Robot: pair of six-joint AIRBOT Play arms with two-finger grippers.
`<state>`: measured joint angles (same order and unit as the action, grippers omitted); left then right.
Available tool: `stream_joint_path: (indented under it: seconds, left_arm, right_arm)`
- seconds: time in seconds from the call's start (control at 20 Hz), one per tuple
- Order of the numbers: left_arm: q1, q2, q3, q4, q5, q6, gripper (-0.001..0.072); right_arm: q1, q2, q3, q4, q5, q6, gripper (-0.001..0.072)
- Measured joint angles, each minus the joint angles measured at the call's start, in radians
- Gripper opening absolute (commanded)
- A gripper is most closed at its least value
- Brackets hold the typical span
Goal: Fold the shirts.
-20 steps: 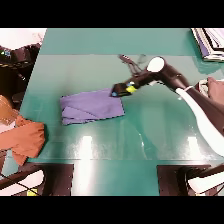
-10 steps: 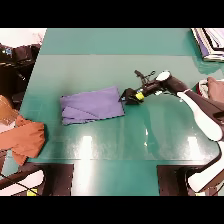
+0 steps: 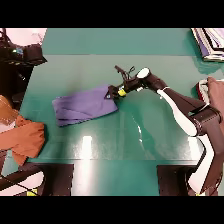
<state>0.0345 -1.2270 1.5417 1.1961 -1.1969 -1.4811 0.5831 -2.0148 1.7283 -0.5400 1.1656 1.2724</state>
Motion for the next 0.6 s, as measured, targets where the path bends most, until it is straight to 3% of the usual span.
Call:
stream_joint_path:
  seconds: [0.3, 0.6]
  left_arm:
    - [-0.119, 0.0, 0.0, -0.001, 0.005, -0.002, 0.0024]
    - [-0.183, 0.0, 0.0, -0.016, 0.011, -0.011, 0.0025]
  right_arm:
    - [-0.231, 0.18, 0.039, -0.182, 0.002, 0.063, 0.0018]
    - [-0.667, 0.381, 0.044, -0.392, 0.029, 0.114, 0.0018]
